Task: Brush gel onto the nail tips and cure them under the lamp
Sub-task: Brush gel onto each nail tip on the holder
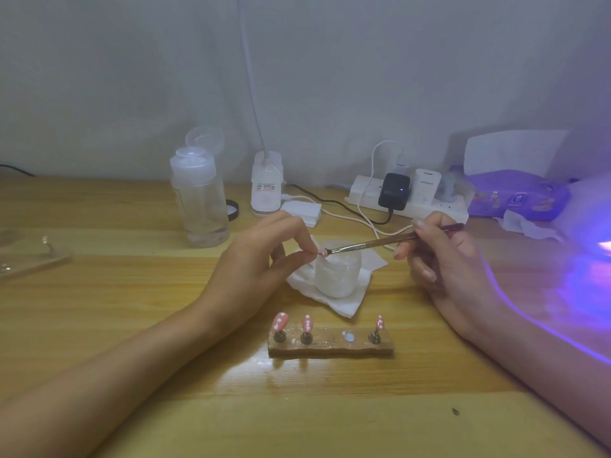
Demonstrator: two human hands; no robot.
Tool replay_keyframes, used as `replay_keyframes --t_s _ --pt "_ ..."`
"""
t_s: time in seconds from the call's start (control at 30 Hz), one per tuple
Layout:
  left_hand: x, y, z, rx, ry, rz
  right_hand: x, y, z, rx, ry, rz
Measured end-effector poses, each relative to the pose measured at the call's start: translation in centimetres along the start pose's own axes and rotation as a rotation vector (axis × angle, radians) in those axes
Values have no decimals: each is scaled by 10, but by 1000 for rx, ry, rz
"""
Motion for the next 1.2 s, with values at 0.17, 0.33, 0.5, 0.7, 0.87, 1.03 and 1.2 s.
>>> replay_keyframes --t_s 0.17,0.33,0.5,0.7,0.87,1.03,1.2 --pt "0 0 0 4 12 4 3 -1 1 21 11 -42" --pt "1 0 -1 -2 11 8 0 -1 -3 -34 -6 -28" --pt "1 -1 0 -1 9 27 28 2 -13 -105 -161 -185" --pt "1 -1 -1 4 1 25 53 6 12 89 -425 -355" --pt "1 0 0 8 -23 3 40 6 21 164 -491 -271" --pt "2 0 1 13 -40 -2 31 14 4 84 -285 -97" --pt "4 -1 0 13 -41 -11 23 18 -10 -4 -160 -18"
Point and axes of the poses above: each hand's wrist, its own y-axis towards the middle knuckle, its own z-axis out of the palm, x = y × z, the point moved 5 cm from there along y, towards the middle knuckle, and after that the axes turned 14 degrees about -y, right-handed, at the moved point
